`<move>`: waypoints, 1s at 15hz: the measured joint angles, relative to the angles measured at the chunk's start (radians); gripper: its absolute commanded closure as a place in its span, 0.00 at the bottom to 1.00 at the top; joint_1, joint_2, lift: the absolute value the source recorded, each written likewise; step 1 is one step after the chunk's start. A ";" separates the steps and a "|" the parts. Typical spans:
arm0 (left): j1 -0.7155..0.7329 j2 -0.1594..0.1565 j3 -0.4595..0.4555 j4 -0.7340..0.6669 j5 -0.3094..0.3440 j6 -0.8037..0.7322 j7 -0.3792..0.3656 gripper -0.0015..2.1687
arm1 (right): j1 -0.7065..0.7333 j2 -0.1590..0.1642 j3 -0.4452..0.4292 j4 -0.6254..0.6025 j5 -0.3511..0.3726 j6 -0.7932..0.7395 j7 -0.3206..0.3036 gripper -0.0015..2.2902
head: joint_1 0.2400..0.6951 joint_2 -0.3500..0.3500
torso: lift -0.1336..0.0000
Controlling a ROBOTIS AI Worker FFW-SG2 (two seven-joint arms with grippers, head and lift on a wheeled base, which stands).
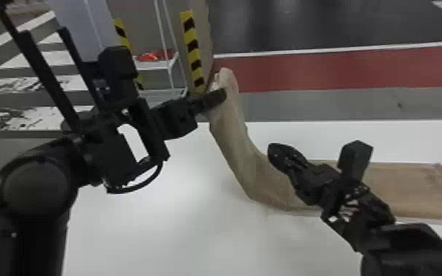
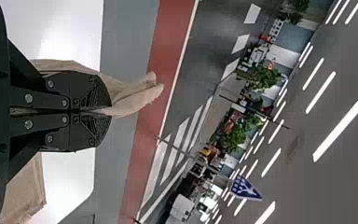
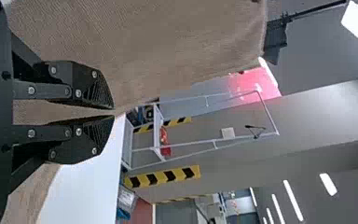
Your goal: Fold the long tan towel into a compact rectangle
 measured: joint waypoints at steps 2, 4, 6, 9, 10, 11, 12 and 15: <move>-0.005 -0.033 -0.064 0.000 -0.072 -0.002 0.018 0.64 | 0.047 -0.046 -0.113 -0.075 -0.023 0.005 -0.002 0.02 | 0.83 0.60 | 0.08; -0.006 -0.074 -0.140 0.008 -0.160 -0.011 0.040 0.64 | 0.096 -0.091 -0.224 -0.122 -0.048 -0.016 -0.016 0.05 | 0.84 0.41 | 0.08; -0.004 -0.128 -0.234 0.033 -0.268 -0.024 0.057 0.64 | 0.147 -0.110 -0.365 -0.155 -0.089 -0.058 -0.030 0.07 | 0.84 0.28 | 0.08; -0.002 -0.183 -0.366 0.085 -0.371 -0.094 0.089 0.64 | 0.188 -0.132 -0.516 -0.161 -0.154 -0.095 -0.032 0.08 | 0.84 0.04 | 0.08; -0.001 -0.194 -0.426 0.117 -0.410 -0.169 0.112 0.64 | 0.202 -0.145 -0.545 -0.153 -0.171 -0.107 -0.031 0.09 | 0.84 0.00 | 0.08; 0.001 -0.206 -0.482 0.156 -0.445 -0.243 0.127 0.64 | 0.219 -0.158 -0.562 -0.142 -0.190 -0.132 -0.029 0.09 | 0.84 0.00 | 0.08; 0.004 -0.222 -0.528 0.199 -0.469 -0.302 0.132 0.64 | 0.234 -0.167 -0.571 -0.128 -0.208 -0.162 -0.022 0.09 | 0.84 0.00 | 0.08; 0.009 -0.250 -0.613 0.291 -0.497 -0.396 0.143 0.64 | 0.247 -0.185 -0.579 -0.072 -0.236 -0.225 -0.010 0.08 | 0.89 0.00 | 0.08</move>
